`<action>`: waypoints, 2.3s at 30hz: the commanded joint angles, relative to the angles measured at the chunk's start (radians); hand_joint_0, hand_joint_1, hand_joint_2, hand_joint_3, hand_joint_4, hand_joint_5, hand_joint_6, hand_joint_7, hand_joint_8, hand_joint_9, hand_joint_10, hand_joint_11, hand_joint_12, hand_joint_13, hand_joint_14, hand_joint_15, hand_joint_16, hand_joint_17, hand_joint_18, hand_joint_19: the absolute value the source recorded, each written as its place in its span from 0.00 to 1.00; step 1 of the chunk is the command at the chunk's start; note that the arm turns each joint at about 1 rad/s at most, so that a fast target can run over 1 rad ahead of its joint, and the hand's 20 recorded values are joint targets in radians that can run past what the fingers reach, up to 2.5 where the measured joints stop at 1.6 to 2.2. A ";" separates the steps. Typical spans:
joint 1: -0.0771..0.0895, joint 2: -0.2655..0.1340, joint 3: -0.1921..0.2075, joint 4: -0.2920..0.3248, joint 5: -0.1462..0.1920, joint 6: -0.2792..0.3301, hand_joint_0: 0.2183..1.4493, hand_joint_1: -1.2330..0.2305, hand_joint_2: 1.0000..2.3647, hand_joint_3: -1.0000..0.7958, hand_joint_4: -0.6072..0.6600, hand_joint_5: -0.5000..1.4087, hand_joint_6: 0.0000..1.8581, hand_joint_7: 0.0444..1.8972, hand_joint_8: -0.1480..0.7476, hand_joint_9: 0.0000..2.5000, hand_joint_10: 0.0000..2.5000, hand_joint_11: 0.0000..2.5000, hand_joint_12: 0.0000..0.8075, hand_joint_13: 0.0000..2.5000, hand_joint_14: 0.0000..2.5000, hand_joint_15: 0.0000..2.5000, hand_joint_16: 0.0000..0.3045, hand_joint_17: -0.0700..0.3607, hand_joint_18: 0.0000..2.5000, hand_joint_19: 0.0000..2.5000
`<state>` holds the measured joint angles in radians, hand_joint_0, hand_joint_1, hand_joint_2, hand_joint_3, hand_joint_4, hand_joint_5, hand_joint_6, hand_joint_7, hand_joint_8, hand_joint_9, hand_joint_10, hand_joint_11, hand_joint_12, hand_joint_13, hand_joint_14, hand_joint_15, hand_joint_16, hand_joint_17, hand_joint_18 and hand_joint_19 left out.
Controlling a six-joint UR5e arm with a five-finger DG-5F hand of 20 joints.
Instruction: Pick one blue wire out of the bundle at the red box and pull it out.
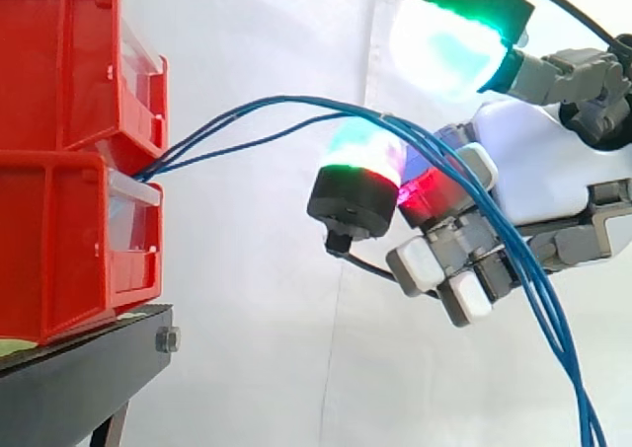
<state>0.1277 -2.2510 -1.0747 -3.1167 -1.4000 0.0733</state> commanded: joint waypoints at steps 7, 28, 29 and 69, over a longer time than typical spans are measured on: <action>0.000 0.001 -0.001 -0.019 0.027 0.026 0.29 0.23 0.00 0.28 0.68 0.17 0.48 0.47 0.62 0.43 0.00 0.47 0.54 0.38 0.00 0.18 0.16 0.42 0.38 0.20; 0.001 -0.001 -0.002 -0.025 0.036 0.057 0.33 0.24 0.01 0.47 0.64 0.16 0.50 0.51 0.62 0.42 0.01 0.48 0.53 0.38 0.00 0.19 0.16 0.42 0.38 0.20; 0.001 -0.001 -0.002 -0.025 0.036 0.057 0.33 0.25 0.01 0.48 0.63 0.17 0.50 0.52 0.62 0.42 0.03 0.47 0.54 0.38 0.00 0.18 0.16 0.42 0.38 0.20; -0.046 0.039 -0.001 -0.095 0.024 0.071 0.36 0.29 0.01 0.41 0.64 0.17 0.48 0.56 0.62 0.43 0.10 0.48 0.53 0.38 0.01 0.19 0.16 0.42 0.38 0.20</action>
<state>0.0849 -2.2140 -1.0758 -3.2115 -1.3744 0.1447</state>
